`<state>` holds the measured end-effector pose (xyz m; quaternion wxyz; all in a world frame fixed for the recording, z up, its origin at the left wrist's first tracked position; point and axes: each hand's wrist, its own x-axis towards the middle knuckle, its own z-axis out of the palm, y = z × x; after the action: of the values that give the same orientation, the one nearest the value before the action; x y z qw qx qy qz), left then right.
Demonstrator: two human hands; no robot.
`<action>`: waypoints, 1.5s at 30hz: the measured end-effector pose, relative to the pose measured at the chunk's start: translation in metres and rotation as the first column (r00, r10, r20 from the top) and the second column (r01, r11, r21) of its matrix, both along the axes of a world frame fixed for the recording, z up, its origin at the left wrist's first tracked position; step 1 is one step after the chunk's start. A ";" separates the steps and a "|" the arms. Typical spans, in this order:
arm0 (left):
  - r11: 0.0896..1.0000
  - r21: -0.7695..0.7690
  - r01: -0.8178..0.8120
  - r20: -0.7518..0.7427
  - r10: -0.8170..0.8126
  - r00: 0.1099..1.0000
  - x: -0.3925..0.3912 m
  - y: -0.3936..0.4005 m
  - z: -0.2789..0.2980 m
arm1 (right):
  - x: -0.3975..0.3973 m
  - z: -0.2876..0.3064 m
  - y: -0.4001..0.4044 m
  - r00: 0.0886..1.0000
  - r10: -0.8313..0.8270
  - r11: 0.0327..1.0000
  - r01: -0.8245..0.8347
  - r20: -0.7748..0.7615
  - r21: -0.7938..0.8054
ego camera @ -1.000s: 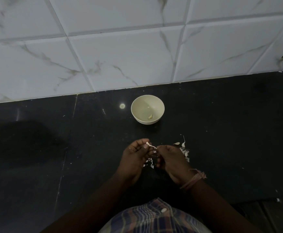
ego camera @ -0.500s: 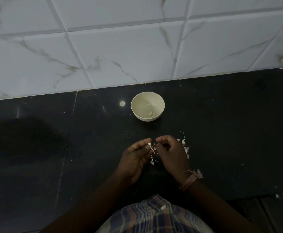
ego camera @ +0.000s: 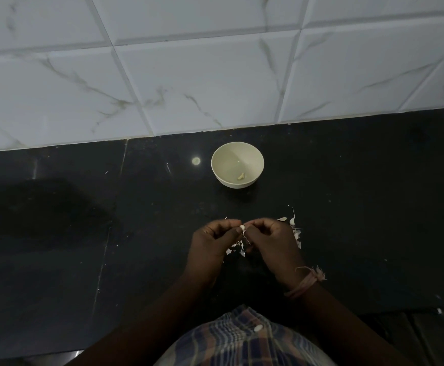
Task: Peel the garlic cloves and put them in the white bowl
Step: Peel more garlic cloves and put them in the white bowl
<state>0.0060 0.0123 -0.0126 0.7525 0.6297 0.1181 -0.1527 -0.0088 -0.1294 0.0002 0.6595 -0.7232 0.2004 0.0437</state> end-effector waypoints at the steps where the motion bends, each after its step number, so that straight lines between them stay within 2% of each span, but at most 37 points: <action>1: 0.998 0.056 0.010 0.031 -0.011 0.999 0.000 0.001 0.000 | 0.000 0.001 0.000 1.000 -0.001 1.000 0.001 -0.003 0.006; 4: 0.986 0.166 0.020 0.075 -0.033 0.997 -0.001 0.003 0.002 | 0.000 0.003 0.003 1.000 0.005 1.000 -0.005 -0.013 0.025; 7: 0.977 0.212 0.000 0.096 -0.021 0.995 -0.003 0.001 0.006 | 0.002 0.003 0.004 1.000 0.019 1.000 -0.019 -0.008 0.001; 12: 0.979 0.204 0.011 0.094 -0.031 0.995 -0.004 0.001 0.009 | 0.002 0.004 0.003 0.999 0.045 0.999 -0.045 -0.019 -0.007; 19: 0.970 0.244 -0.008 0.125 -0.023 0.992 -0.002 0.003 0.008 | 0.005 0.005 -0.004 0.993 0.100 0.984 -0.090 -0.062 0.154; 31: 0.969 0.246 0.000 0.124 -0.031 0.992 0.001 -0.001 0.013 | 0.008 0.002 -0.004 0.992 0.083 0.971 -0.058 -0.098 0.233; 39: 0.970 0.213 0.118 0.164 -0.154 0.974 0.004 0.001 0.016 | 0.006 0.001 -0.008 0.993 0.098 0.992 -0.093 -0.063 0.089; 45: 0.968 0.187 0.170 0.136 -0.197 0.971 0.008 0.003 0.018 | 0.007 0.004 -0.009 0.990 0.129 0.992 -0.129 -0.064 0.001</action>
<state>0.0145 0.0155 0.0058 0.6840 0.7112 0.0139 -0.1619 -0.0020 -0.1381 0.0042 0.6476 -0.7338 0.1740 0.1090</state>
